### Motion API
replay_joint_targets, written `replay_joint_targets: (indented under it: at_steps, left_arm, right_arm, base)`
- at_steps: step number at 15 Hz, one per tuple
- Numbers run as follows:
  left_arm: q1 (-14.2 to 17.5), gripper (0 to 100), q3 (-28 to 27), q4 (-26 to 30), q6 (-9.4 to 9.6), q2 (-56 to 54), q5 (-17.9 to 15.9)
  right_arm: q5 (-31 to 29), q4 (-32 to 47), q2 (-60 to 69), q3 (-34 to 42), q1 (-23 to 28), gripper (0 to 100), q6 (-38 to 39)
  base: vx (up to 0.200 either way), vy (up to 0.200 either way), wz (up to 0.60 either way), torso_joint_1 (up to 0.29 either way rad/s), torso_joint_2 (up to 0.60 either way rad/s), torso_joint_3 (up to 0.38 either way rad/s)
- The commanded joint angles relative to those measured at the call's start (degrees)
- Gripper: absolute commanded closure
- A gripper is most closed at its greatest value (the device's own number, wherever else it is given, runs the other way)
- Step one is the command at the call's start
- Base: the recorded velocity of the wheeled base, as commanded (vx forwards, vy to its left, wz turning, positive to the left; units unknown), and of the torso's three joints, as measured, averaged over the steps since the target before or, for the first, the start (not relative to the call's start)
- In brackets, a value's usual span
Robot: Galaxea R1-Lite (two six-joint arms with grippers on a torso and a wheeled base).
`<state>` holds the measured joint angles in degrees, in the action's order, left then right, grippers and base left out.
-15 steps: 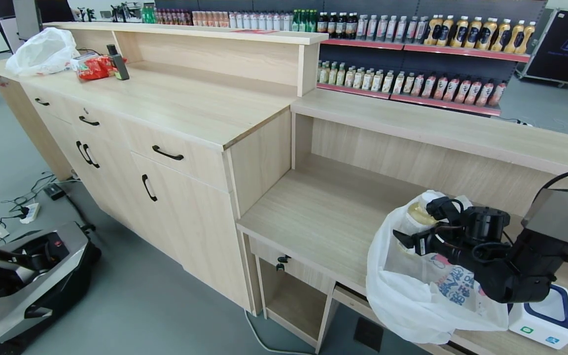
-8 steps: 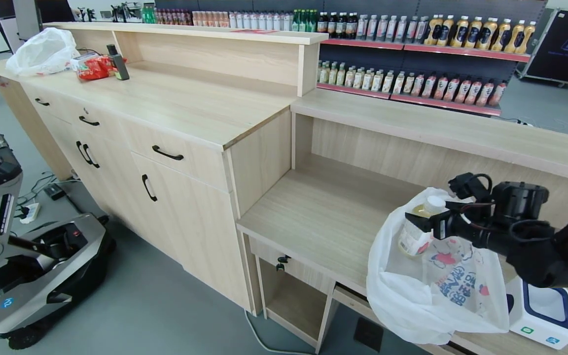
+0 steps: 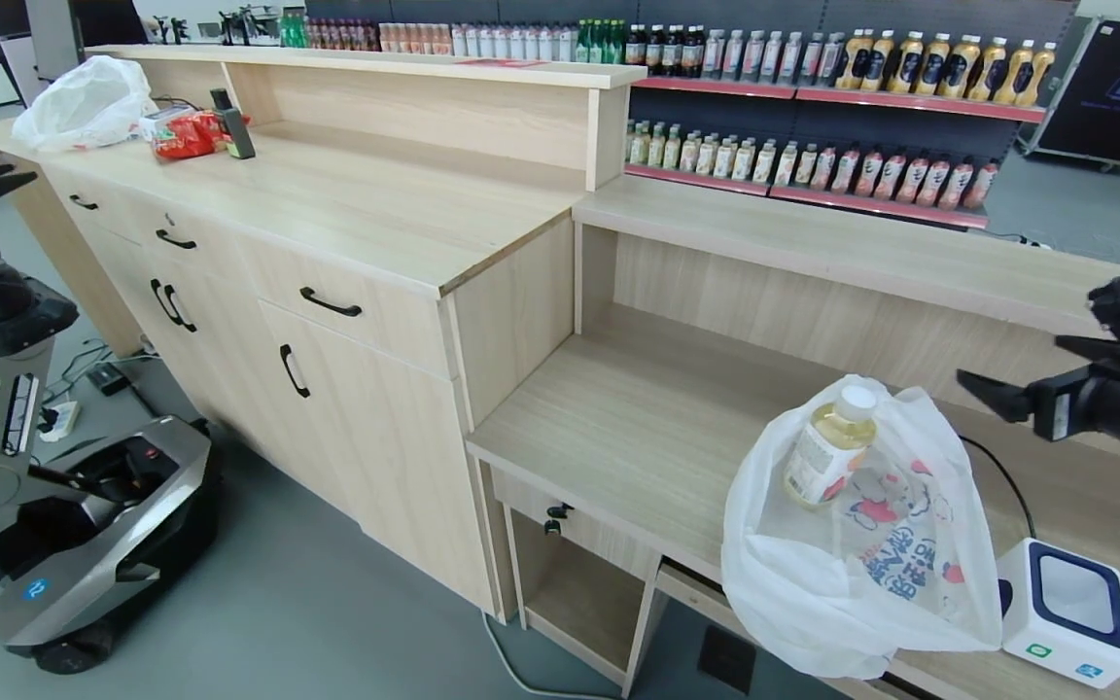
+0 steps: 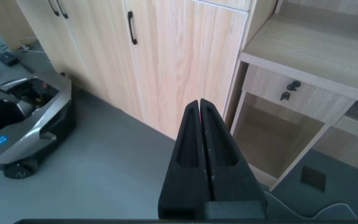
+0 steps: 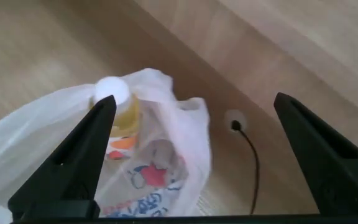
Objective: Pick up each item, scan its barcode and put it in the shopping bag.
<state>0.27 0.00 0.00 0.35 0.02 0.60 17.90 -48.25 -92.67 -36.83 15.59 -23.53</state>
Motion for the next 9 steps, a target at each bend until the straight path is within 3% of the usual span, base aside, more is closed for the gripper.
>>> replay_joint_targets:
  at_steps: [1, 3, 6, 7, 9]
  left_arm:
    - [0.0, 100, 0.0, 0.0, 0.00, 0.0, 0.0]
    - [0.0, 100, 0.0, 0.0, 0.00, 0.0, 0.0]
    - [0.0, 100, 0.0, 0.0, 0.00, 0.0, 0.0]
    - [0.0, 100, 0.0, 0.0, 0.09, 0.0, 0.0]
    - [0.0, 100, 0.0, 0.0, 0.00, 0.0, 0.0]
  right_arm:
    - [-5.2, 0.0, 5.1, -1.3, 4.4, 0, 0.4]
    - [-21.5, 2.0, 4.8, -6.6, 4.0, 0, 9.5]
    - [-40.5, 30.1, 0.6, -30.0, 3.6, 0, 24.9]
    - [-44.4, 40.2, -1.3, -38.0, 4.0, 0, 30.2]
    - [-42.9, 54.4, -3.8, -45.3, 9.5, 0, 41.0]
  base:
    - [0.000, 0.000, -0.60, 0.002, 0.01, -0.002]
    - [0.000, 0.000, -0.60, 0.005, 0.00, 0.000]
    - [0.000, 0.000, -0.60, 0.001, 0.00, 0.004]
    - [0.000, 0.000, -0.60, 0.002, 0.00, 0.002]
    - [0.000, 0.000, 0.00, 0.000, 0.00, 0.000]
